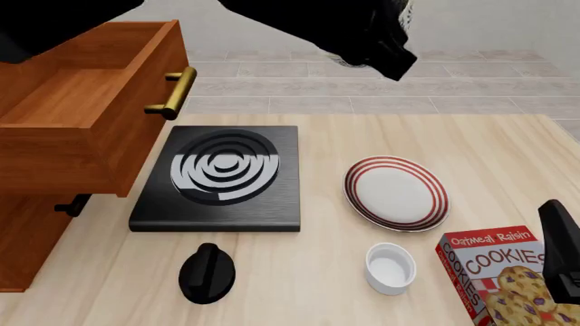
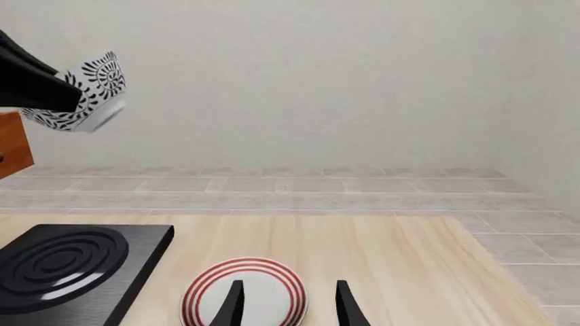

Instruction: Pick the akita bowl in the top layer of the wooden cabinet and place it on the plate.

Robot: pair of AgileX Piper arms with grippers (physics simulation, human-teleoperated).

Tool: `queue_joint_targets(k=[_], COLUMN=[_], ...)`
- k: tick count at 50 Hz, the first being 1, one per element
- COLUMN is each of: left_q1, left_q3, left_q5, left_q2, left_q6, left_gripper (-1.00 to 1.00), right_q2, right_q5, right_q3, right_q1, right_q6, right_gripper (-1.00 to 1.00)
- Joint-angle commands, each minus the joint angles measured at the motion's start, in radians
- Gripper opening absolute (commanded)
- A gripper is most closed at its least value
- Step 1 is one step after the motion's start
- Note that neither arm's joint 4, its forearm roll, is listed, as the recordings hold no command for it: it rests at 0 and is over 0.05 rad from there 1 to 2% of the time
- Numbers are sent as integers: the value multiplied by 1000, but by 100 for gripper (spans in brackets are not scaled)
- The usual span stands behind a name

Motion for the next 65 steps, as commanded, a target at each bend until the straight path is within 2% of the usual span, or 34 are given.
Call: queue_joint_targets(k=[1, 10, 27, 29, 31, 38, 65], left_q1=[-18, -23, -39, -59, -50, -43, -41], left_q3=[21, 61, 32, 31, 34, 34, 21], left_q5=[-29, -71, -92, -93, -98, -121, -179], left_q2=[19, 48, 109, 112, 121, 153, 283], left_q6=[0, -14, -16, -52, -30, -18, -6], left_gripper=[-100, -100, -100, -100, -100, -100, -100], right_q2=[0, 0, 0, 0, 0, 0, 0], right_q5=[-2, -4, -9, -9, -8, -7, -4], right_q3=[0, -2, 1, 0, 0, -2, -8], right_q1=[0, 9, 14, 14, 14, 19, 14], right_q6=[1, -3, -4, -3, -2, -1, 11], right_gripper=[100, 100, 100, 100, 100, 100, 100])
